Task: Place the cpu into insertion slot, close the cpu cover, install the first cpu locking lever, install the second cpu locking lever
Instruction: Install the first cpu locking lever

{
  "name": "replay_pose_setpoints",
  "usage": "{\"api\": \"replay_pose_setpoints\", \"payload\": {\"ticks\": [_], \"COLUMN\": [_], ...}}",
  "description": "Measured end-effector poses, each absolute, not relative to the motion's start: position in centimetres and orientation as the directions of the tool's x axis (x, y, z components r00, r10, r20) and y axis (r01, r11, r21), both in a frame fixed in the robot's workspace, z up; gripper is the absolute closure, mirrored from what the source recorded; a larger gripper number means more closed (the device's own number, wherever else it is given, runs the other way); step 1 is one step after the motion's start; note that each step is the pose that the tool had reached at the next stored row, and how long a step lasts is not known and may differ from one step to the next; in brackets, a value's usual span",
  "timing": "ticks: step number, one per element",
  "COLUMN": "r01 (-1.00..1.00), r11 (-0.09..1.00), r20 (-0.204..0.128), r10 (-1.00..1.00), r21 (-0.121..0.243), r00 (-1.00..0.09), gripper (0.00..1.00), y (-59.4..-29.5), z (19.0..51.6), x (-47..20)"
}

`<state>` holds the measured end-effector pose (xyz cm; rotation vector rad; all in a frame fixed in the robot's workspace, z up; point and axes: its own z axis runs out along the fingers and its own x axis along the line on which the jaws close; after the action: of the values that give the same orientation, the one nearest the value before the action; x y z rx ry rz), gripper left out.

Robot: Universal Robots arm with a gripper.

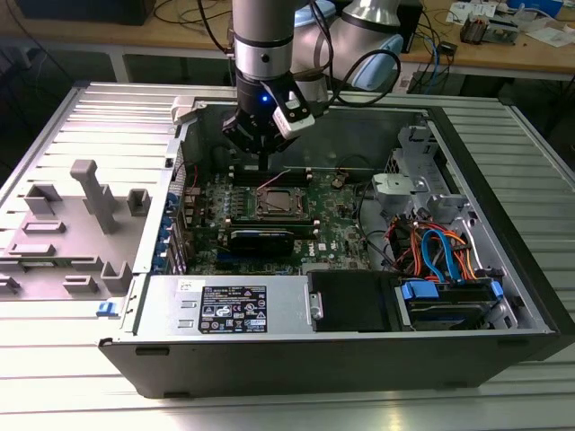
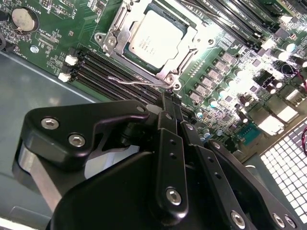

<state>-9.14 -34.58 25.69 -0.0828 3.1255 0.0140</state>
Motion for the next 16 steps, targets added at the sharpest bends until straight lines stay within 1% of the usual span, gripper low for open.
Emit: {"api": "replay_pose_setpoints", "payload": {"ticks": [16], "r01": [-0.053], "r11": [0.999], "r20": [-0.015], "r10": [-0.053], "r21": [0.006], "r00": [-0.998], "gripper": [0.89], "y": [-34.55], "z": [25.39], "x": [-8.5]}}
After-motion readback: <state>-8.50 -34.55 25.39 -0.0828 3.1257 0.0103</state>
